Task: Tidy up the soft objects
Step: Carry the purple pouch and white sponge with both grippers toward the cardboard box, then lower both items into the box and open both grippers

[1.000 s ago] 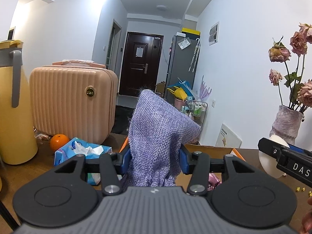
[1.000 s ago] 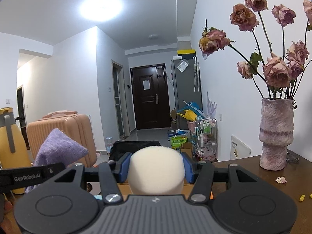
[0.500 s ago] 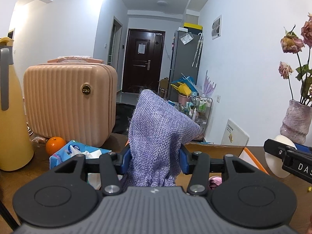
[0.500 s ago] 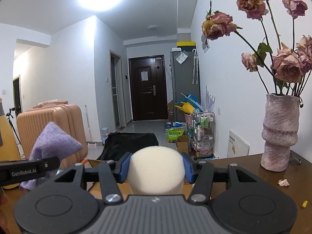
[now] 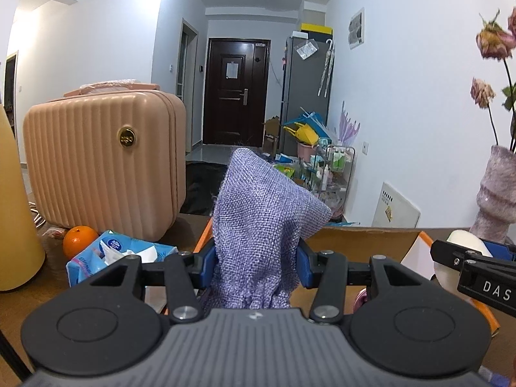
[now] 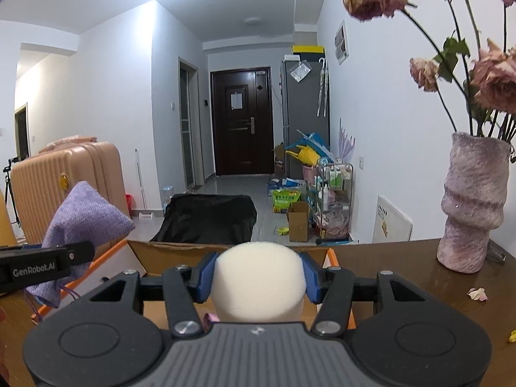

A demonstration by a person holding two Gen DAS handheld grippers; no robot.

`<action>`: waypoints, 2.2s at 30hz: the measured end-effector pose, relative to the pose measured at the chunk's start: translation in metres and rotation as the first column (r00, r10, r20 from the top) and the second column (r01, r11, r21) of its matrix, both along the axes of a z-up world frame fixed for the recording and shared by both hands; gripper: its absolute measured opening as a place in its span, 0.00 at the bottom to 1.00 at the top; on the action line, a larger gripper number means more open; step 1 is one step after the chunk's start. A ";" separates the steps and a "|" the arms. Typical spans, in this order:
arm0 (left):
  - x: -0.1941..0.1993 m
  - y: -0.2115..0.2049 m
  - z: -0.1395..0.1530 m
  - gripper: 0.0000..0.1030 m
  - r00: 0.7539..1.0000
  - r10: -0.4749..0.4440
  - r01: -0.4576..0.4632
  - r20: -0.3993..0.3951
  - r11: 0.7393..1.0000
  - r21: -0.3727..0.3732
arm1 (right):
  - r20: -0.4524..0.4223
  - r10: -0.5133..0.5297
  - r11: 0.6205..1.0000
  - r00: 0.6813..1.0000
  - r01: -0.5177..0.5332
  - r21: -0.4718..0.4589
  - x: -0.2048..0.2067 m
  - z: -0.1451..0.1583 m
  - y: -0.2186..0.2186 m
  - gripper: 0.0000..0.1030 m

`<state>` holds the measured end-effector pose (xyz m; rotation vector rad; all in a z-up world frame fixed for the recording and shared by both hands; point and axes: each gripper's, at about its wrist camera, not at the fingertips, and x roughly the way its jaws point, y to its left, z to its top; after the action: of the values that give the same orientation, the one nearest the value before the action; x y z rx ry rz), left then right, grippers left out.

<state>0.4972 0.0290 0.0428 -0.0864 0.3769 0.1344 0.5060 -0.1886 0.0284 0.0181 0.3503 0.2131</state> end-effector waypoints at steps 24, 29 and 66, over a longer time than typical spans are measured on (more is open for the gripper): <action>0.027 -0.005 -0.053 0.48 0.994 0.023 -0.011 -0.110 0.994 0.111 | -0.071 -0.025 0.992 0.997 0.016 -0.128 0.016 -0.052 0.022 0.52; 0.031 -0.002 -0.056 0.48 0.991 0.024 -0.011 -0.130 0.995 0.095 | -0.086 -0.036 0.991 0.996 0.025 -0.129 0.020 -0.053 0.019 0.53; 0.013 -0.010 -0.048 1.00 0.998 0.062 -0.062 0.004 0.988 0.139 | -0.042 -0.063 0.993 0.997 0.059 -0.097 0.014 -0.049 0.013 0.98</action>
<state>0.5103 0.0190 -0.0053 0.0399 0.3642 0.2215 0.5201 -0.1753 -0.0203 -0.0613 0.4038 0.1352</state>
